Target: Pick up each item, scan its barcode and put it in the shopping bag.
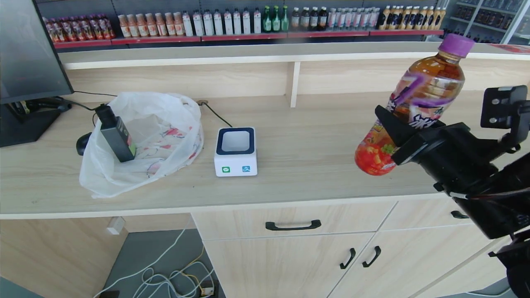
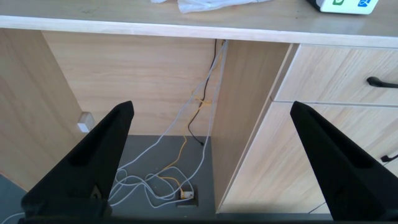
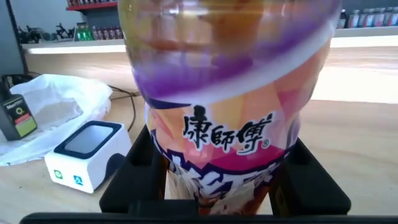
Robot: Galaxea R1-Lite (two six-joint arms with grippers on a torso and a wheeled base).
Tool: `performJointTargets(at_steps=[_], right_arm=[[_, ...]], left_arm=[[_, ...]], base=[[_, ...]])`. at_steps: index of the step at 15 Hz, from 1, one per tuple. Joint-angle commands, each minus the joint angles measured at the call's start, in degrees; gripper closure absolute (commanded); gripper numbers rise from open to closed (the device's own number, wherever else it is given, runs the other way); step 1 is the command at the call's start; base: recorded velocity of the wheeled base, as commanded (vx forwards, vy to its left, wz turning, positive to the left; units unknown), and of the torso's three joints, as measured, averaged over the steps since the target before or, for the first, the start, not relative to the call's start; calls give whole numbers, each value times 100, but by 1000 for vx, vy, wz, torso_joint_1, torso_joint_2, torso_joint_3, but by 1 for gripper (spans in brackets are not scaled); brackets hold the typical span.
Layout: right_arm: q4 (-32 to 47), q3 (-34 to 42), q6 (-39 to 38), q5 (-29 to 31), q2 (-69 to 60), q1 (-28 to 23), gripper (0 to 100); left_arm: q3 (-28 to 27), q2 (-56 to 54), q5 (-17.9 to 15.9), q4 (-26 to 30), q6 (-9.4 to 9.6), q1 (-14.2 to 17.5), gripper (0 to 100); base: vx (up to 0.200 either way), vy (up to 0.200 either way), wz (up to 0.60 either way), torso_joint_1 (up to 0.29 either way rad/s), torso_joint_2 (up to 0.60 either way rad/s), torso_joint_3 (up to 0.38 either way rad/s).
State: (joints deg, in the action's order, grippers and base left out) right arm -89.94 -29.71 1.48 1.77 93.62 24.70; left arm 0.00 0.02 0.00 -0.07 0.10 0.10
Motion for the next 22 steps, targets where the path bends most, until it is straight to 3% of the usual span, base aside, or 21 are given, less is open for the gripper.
performJointTargets(at_steps=[1, 6, 11, 22], right_arm=[[-6, -184, -33, -1, 7, -510, 100], [-6, -167, -148, 8, -90, -905, 100], [-6, 88, -148, 8, -336, -914, 100], [-6, 185, -156, 8, -538, -941, 100]], left_arm=[[0, -2, 0, -1, -1, 8, 0], [0, -2, 0, -1, -1, -1, 0], [0, -2, 0, 7, 34, 8, 0], [0, -2, 0, 7, -36, 8, 0]], base=[[0, 0, 0, 0, 0, 0], [0, 0, 0, 0, 0, 0], [0, 0, 0, 0, 0, 0], [0, 200, 0, 4, 2, 2]])
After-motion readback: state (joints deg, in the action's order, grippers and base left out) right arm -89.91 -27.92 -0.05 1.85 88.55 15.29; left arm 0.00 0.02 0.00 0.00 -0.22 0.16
